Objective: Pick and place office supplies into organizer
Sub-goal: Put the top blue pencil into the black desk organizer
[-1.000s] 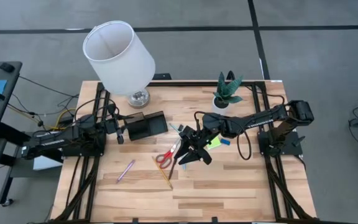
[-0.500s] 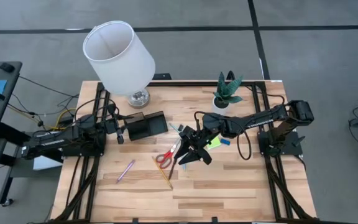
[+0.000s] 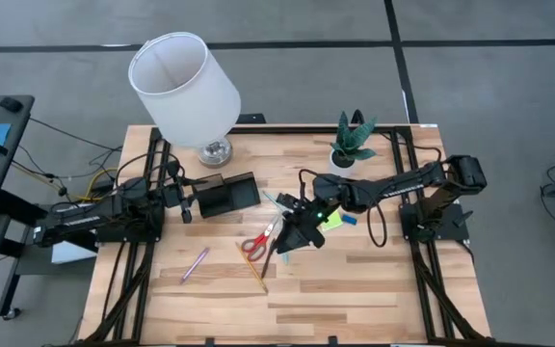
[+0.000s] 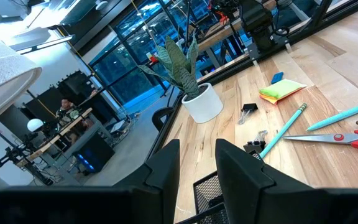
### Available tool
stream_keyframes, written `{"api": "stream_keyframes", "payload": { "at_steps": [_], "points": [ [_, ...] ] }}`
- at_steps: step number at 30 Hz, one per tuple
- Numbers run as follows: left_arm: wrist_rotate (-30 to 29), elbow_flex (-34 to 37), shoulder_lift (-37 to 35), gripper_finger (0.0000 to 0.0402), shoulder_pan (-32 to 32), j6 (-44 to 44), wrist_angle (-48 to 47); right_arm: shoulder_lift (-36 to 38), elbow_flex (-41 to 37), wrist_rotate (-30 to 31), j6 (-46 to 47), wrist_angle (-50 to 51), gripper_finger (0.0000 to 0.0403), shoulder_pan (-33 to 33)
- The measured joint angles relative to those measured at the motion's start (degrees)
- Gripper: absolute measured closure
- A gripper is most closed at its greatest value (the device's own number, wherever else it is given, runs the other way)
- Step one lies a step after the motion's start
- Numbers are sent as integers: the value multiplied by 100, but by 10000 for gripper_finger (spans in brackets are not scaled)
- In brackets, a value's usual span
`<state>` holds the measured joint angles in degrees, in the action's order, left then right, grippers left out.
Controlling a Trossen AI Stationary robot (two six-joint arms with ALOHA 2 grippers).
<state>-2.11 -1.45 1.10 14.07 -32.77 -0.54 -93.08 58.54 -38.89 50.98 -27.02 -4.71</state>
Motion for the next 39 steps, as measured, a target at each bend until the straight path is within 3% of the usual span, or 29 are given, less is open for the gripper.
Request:
{"api": "stream_keyframes", "payload": {
  "at_steps": [4,8,11,13,17,23,29,37,39],
  "points": [
    [0,1,0,306,-1,0,1,0,0,-19,192,196,226,0],
    [10,0,-1,306,1,65,1,1,-1,-1,-593,301,226,38],
    [513,4,0,306,2,1552,50,4,0,109,-981,364,226,43],
    [833,7,0,306,2,2582,135,4,-2,634,-1616,320,226,14],
    [878,7,0,306,2,3911,143,2,0,1625,-1892,339,226,-85],
    [781,7,2,306,2,5834,153,2,-2,1864,-1974,118,226,-130],
    [344,10,1,306,2,6135,101,2,0,2580,-2000,-214,226,-114],
    [214,4,2,306,2,6091,5,0,0,2620,-2028,-24,226,-9],
    [211,4,2,306,2,6068,3,0,0,2640,-2402,-28,226,15]
  ]
}}
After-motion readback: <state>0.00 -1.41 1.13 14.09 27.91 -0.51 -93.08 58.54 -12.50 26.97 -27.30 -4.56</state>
